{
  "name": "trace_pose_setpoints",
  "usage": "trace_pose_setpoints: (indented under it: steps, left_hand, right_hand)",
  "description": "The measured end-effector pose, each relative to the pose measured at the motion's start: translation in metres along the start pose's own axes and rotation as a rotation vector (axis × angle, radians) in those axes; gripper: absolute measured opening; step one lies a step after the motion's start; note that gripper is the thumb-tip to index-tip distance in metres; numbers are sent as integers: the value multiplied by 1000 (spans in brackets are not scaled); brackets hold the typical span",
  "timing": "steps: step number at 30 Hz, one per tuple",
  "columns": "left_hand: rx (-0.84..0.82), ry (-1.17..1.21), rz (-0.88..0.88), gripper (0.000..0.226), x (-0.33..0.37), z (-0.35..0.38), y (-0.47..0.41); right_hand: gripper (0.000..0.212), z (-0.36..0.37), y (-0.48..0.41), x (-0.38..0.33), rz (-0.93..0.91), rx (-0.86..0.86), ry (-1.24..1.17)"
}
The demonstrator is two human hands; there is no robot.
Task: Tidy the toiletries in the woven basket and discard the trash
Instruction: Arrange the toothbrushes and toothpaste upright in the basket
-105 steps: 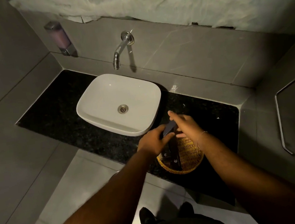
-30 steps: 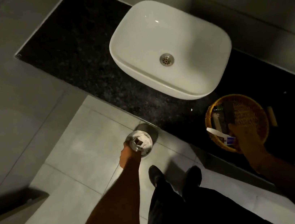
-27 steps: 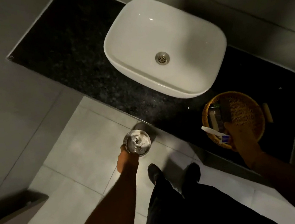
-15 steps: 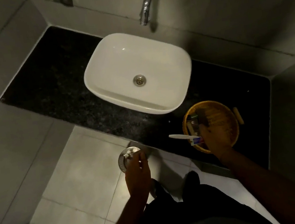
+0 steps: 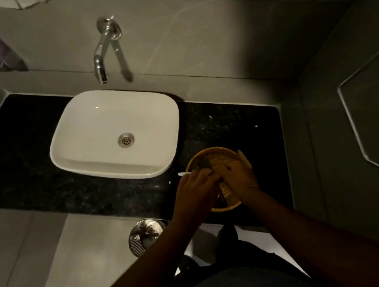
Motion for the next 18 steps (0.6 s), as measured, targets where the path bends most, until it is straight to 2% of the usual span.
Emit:
trace_pose_setpoints:
  steps: [4,9,12,14,18]
  left_hand:
    - [-35,-90,6,29,8,7,-24]
    - [12,-100,-6,32,16,11,-41]
    - [-8,-53,-65,28,9,18,-43]
    - [-27,-2,-87,34,3,25,-48]
    - [-128,160,-82,41,-7,36,-56]
  right_hand:
    - [40,-10,-11,18,51,-25,-175]
    - [52,-10,-31,31,139,-213,-368]
    - [56,-9,-35,36,127,-277,-314]
    - [49,-16,-37,40,100,-287,-294]
    - [50,-25,-45,55,147,-315,-356]
Point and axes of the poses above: each hand's wrist, its own y-axis away from the middle knuckle, its own z-axis out of the palm, x = y × z, the point moved 6 cm from there along -y, towards the middle knuckle, and after that the axes turned 3 degrees about -x, right-handed, at the moved point
